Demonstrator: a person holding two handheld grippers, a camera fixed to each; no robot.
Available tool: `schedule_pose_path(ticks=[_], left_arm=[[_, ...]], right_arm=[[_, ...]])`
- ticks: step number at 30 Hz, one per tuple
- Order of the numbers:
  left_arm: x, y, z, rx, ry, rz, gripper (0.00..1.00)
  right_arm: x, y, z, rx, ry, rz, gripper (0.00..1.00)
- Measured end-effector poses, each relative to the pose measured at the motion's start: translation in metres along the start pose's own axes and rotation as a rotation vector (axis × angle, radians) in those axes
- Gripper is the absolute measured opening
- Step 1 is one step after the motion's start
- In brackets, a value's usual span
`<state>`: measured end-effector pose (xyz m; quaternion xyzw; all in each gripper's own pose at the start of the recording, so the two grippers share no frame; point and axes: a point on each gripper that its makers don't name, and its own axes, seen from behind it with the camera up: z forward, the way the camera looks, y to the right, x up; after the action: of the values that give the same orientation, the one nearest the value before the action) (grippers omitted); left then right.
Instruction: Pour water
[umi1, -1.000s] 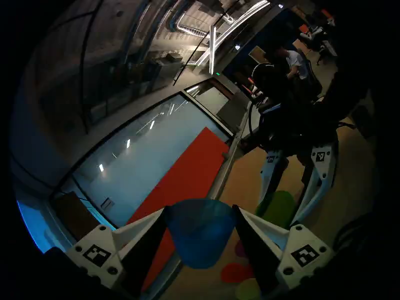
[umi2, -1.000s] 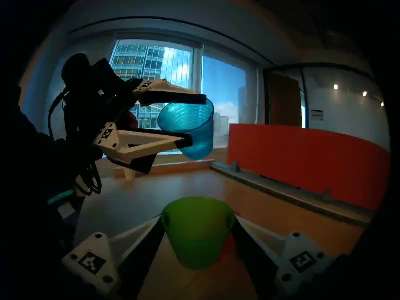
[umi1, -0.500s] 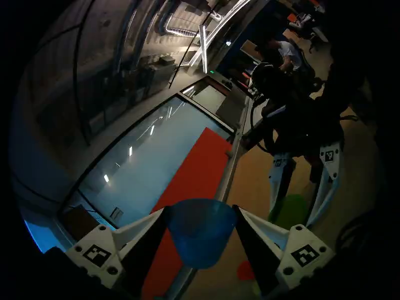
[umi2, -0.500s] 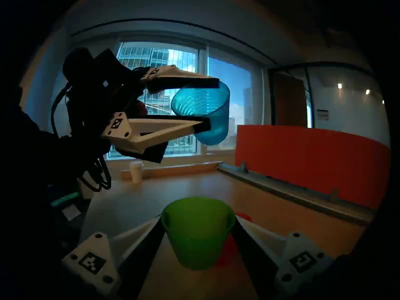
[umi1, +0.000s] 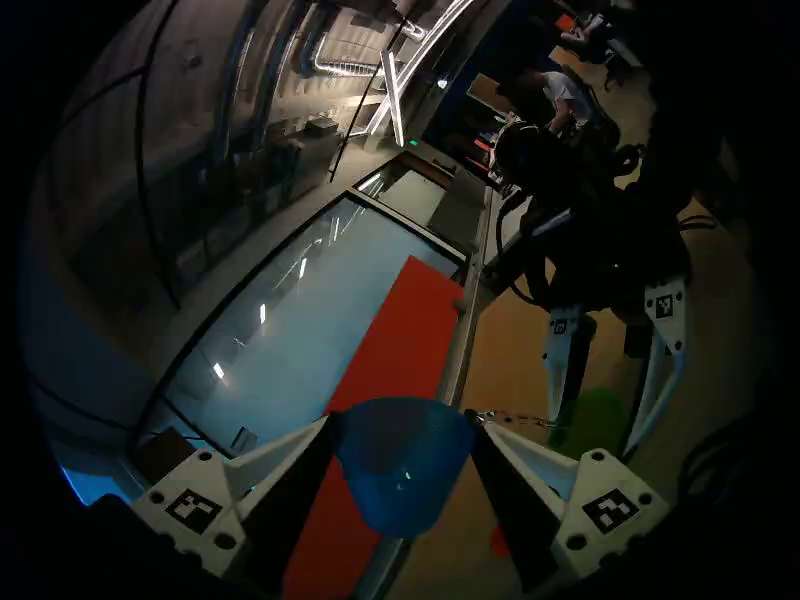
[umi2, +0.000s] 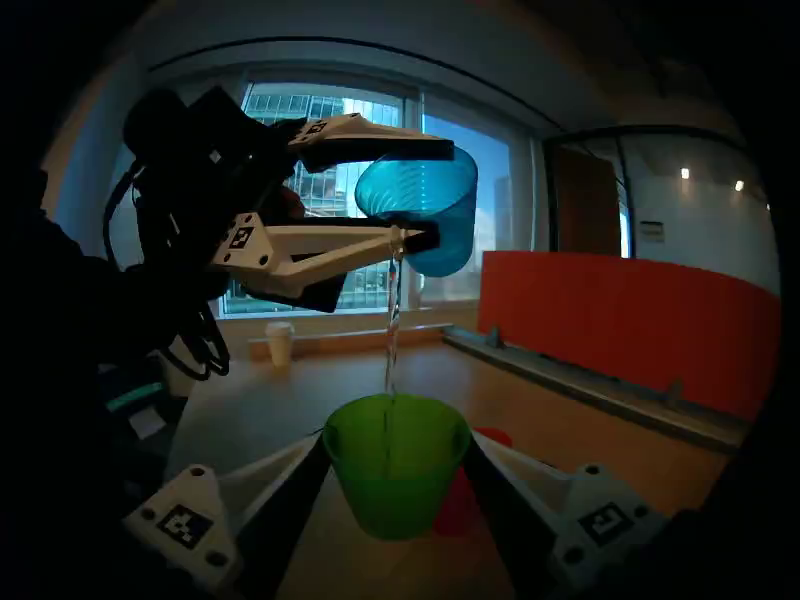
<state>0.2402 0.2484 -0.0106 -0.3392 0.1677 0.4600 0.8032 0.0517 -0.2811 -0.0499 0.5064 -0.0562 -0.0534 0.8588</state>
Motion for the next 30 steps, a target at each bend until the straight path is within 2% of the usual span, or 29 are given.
schedule_pose_path(ticks=[14, 30], left_arm=[[0.004, -0.004, 0.004, 0.003, -0.005, 0.064, 0.9], [0.013, -0.015, 0.005, 0.021, 0.003, 0.119, 0.9]], right_arm=[[0.002, 0.001, -0.001, 0.004, 0.003, -0.006, 0.91], [0.003, 0.003, -0.002, 0.004, 0.005, -0.011, 0.91]])
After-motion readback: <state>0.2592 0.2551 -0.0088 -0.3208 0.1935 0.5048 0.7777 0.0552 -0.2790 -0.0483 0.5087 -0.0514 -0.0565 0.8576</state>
